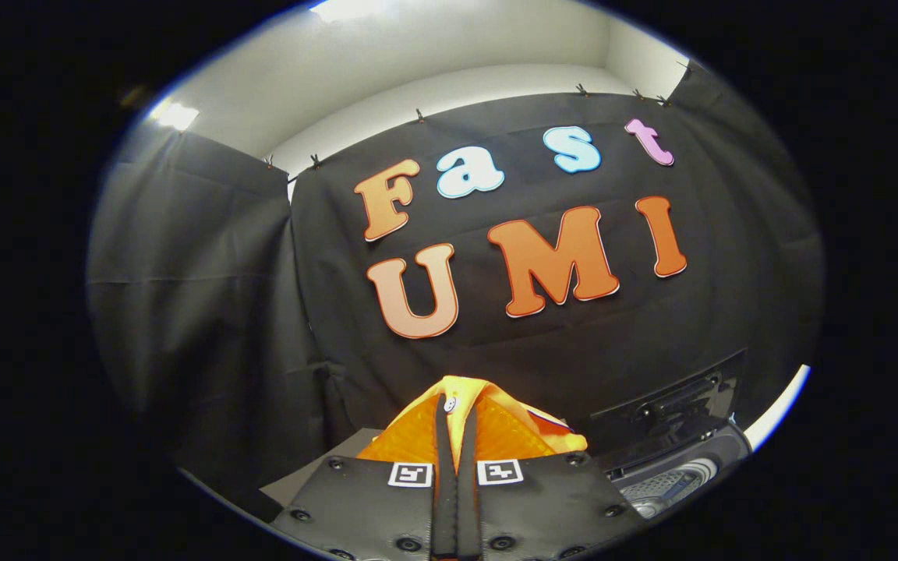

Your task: Put the clothes into the washing machine and then close the washing machine lid.

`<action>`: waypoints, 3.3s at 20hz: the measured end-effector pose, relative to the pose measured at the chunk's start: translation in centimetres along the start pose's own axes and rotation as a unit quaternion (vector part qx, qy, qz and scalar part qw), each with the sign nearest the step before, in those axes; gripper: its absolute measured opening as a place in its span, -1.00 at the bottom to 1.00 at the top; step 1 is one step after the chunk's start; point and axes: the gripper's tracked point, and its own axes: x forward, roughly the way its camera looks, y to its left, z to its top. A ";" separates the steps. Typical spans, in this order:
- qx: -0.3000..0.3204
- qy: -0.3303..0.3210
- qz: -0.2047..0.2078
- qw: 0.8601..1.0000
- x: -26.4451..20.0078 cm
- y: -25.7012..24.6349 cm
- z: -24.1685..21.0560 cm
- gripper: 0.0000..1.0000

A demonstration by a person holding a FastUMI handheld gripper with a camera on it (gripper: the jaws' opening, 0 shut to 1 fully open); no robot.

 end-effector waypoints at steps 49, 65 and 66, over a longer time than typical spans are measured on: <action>0.014 0.259 -0.121 0.958 0.7 -41.3 -27.5 -0.85; 0.078 0.407 -0.170 0.894 0.5 -43.6 -40.0 -0.84; 0.078 0.417 -0.166 0.890 0.3 -43.5 -40.1 -0.84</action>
